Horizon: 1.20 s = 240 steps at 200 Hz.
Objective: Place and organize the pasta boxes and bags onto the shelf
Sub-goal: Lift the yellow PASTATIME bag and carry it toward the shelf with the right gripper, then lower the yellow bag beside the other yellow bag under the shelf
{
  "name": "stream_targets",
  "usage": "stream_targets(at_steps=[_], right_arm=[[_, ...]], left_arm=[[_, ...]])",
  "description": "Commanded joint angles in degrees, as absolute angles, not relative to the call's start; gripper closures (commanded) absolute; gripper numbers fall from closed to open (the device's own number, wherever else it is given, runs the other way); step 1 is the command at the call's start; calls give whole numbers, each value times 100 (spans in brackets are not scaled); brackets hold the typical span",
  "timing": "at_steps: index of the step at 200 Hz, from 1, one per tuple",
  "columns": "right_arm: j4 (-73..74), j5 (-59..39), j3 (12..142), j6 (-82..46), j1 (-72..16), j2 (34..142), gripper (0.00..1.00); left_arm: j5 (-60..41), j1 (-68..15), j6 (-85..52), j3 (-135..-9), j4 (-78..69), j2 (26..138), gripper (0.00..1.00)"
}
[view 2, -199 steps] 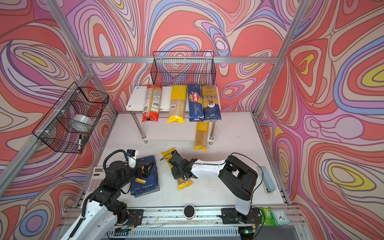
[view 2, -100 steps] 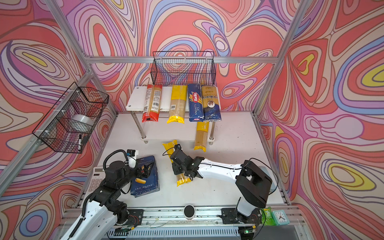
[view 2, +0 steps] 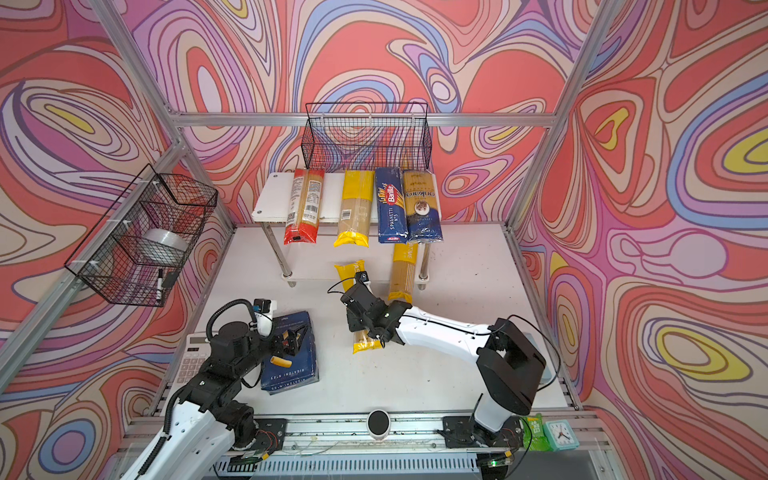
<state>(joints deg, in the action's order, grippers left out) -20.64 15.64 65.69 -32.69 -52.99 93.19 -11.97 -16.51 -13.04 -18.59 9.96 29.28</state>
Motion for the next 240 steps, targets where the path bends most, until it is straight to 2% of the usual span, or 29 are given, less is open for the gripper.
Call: stream_targets(at_steps=[1, 240], right_arm=[[-1332, 1713, 6909, -3289, -5124, 9328, 100], [-693, 1529, 7857, -3151, -3848, 10595, 100]], left_arm=[[-1176, -1664, -1204, -1802, 861, 2883, 0], [-1175, -1655, -1195, -1808, 853, 2915, 0]])
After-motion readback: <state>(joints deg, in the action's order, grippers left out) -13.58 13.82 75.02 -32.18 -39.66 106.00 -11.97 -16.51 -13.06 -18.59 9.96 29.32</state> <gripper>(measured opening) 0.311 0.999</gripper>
